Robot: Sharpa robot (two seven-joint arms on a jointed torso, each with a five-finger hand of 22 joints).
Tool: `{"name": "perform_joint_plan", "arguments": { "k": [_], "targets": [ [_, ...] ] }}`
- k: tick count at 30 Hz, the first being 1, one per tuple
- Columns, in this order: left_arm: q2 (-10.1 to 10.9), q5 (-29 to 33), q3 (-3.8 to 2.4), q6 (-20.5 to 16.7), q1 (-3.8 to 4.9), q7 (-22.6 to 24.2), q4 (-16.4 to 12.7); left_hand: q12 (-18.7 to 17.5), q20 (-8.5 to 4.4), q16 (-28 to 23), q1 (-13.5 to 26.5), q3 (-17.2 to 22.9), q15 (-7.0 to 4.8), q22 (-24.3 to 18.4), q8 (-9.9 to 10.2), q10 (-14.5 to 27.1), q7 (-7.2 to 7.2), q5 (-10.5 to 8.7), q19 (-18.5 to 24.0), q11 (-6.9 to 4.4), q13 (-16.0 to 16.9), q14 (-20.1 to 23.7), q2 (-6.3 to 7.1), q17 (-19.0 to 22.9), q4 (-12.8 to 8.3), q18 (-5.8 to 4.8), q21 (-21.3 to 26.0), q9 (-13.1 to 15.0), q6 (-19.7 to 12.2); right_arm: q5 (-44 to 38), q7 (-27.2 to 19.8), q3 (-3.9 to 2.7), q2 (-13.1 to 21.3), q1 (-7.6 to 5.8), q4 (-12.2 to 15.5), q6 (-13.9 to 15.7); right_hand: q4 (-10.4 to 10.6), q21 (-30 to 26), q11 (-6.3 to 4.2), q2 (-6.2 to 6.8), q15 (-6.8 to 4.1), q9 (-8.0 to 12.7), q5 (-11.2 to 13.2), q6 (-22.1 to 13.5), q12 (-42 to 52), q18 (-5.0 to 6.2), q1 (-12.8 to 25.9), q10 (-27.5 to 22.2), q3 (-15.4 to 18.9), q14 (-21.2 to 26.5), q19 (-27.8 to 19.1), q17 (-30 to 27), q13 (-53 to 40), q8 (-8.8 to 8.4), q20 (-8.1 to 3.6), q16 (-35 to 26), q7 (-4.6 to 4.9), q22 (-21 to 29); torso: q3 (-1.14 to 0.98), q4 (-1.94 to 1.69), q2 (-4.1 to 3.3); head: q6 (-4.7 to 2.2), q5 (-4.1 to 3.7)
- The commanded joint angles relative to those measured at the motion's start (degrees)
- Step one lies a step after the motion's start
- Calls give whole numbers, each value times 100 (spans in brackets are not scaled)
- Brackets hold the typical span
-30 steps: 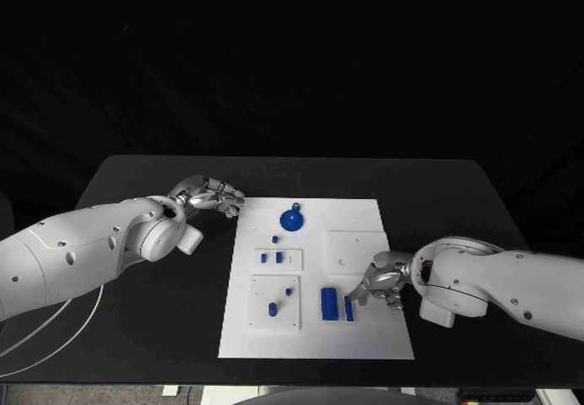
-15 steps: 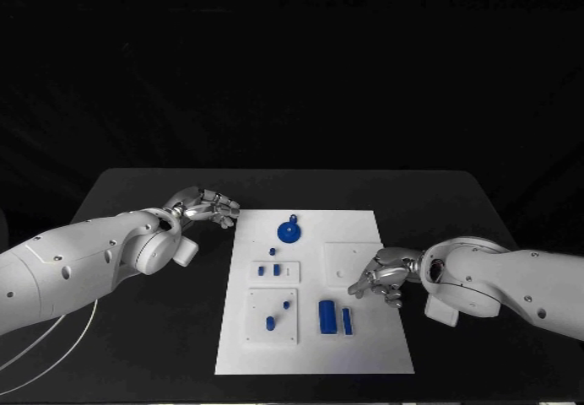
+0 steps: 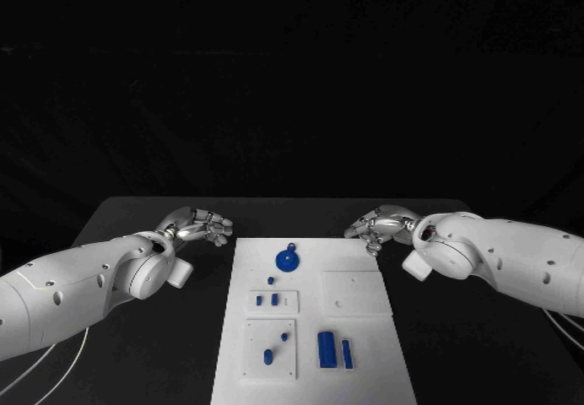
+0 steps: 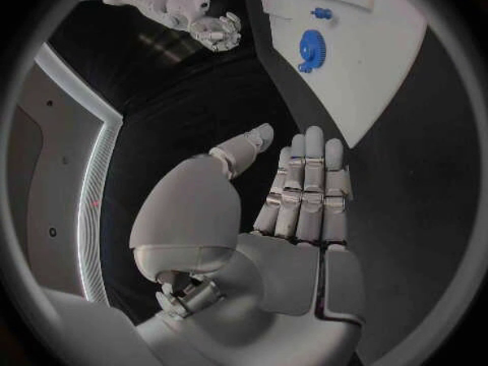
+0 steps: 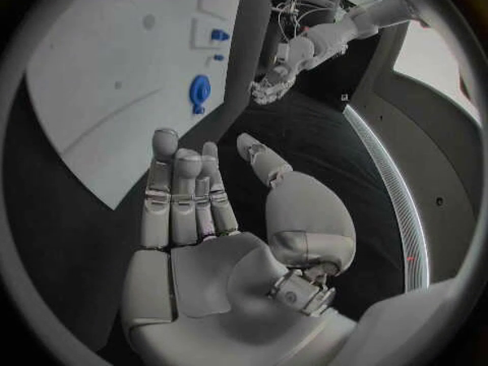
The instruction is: Assemble the parts on the task board
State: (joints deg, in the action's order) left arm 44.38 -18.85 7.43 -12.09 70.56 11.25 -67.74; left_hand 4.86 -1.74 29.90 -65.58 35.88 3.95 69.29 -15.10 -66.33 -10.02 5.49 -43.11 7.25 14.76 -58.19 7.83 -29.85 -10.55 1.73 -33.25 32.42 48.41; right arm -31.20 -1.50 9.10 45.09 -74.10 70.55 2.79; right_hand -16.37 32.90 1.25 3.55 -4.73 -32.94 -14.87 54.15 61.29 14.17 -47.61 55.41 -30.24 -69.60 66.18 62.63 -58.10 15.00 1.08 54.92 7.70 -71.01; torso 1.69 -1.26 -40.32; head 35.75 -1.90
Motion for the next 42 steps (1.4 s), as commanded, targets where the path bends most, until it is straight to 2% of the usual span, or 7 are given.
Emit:
{"name": "perform_joint_plan", "arguments": {
  "k": [1, 27, 28, 30, 31, 33, 42],
  "targets": [
    [-25, 483, -8, -112, 61, 185, -5, 16, 14, -32, 13, 1, 14, 7, -33, -28, 23, -22, -28, -16, 10, -42, -36, -12, 3, 113, 27, 2, 19, 635, -710, -32, -353, 12, -716, 277, 17, -532, 98, -3, 132, -20, -23, -113, -437, -14, -108, -217, -92, 229, -394, -389, 363, -42, 207, -693, 71, 312, 27, 11, 31, -170, -24],
    [-710, 1434, -16, 13, 365, 655, 1004, -117, 527, -1299, 246, -343, 510, -120, 208, 1213, 219, -209, 1229, 73, -678, 1632, -60, 421, -65, -135, 1032, -200, -545, 1940, -1409, -596, -1297, 605, -2005, 294, 26, -2751, 729, -156, 1257, 225, -80, -954, -5025, -339, -264, -338, 83, 2161, -2765, -2849, 4723, -232, 1091, -4389, 108, 1529, -38, -30, 216, -682, 81],
    [-690, 1174, -11, -50, 370, 469, 971, -486, 174, -2990, 2150, -3588, -395, -2206, 1510, 6633, 1002, -549, 4311, -725, -1476, 5819, -783, 2985, 1055, -173, 3325, -3242, -4841, 1740, -1188, -583, -1289, 590, -2006, 344, 1637, -3290, -125, -355, 473, 3294, 1487, -5415, -6129, -1417, 4761, -5541, 3024, 6960, -6618, -6263, 5810, -1500, -108, -5492, -770, 7101, -24, -19, 211, -657, 76],
    [-680, 1184, -22, -95, 350, 489, 925, -486, 174, -2990, 2430, -3588, -395, -2486, 1510, 6633, 1002, -549, 4311, -725, -1476, 5819, -783, 2985, 1055, -173, 3325, -3242, -4841, 1756, -1207, -587, -1275, 599, -1960, 388, 1637, -3290, -125, -355, 473, 3294, 1487, -5415, -6129, -1417, 4761, -5541, 3024, 6960, -6618, -6263, 5810, -1500, -108, -5492, -770, 7101, -29, -14, 234, -640, 79],
    [-671, 1193, -31, -134, 332, 506, 886, -486, 174, -2990, 6558, -3588, -395, -2642, 1510, 6633, 1002, -549, 4311, -725, -1476, 5819, -783, 2985, 1055, -173, 3325, -3242, -4841, 1770, -1223, -591, -1262, 607, -1921, 425, 1637, -3290, -125, -355, 473, 3294, 1487, -5415, -6129, -1417, 4761, -5541, 3024, 6960, -6618, -6263, 5810, -1500, -108, -5492, -770, 7101, -33, -10, 253, -626, 83],
    [-646, 1218, -57, -245, 283, 555, 773, -486, 174, -2990, 6558, -3588, -395, -6929, 1510, 6633, 1002, -549, 4311, -725, -1476, 5819, -783, 2985, 1055, -173, 3325, -3242, -4841, 1809, -1270, -600, -1227, 630, -1808, 534, 1637, -3290, -125, -355, 473, 3294, 1487, -5415, -6129, -1417, 4761, -5541, 3024, 6960, -6618, -6263, 5810, -1500, -108, -5492, -770, 7101, -45, 1, 310, -584, 92],
    [-365, 1495, -342, -1473, -266, 1094, -470, -486, 174, -2990, 6558, -3588, -395, -6929, 1510, 6633, 1002, -549, 4311, -725, -1476, 5819, -783, 2985, 1055, -173, 3325, -3242, -4841, 2244, -1787, -703, -833, 883, -565, 1727, 1637, -3290, -125, -355, 473, 3294, 1487, -5415, -6129, -1417, 4761, -5541, 3024, 6960, -6618, -6263, 5810, -1500, -108, -5492, -770, 7101, -146, 103, 800, -222, 171]
  ]
}}
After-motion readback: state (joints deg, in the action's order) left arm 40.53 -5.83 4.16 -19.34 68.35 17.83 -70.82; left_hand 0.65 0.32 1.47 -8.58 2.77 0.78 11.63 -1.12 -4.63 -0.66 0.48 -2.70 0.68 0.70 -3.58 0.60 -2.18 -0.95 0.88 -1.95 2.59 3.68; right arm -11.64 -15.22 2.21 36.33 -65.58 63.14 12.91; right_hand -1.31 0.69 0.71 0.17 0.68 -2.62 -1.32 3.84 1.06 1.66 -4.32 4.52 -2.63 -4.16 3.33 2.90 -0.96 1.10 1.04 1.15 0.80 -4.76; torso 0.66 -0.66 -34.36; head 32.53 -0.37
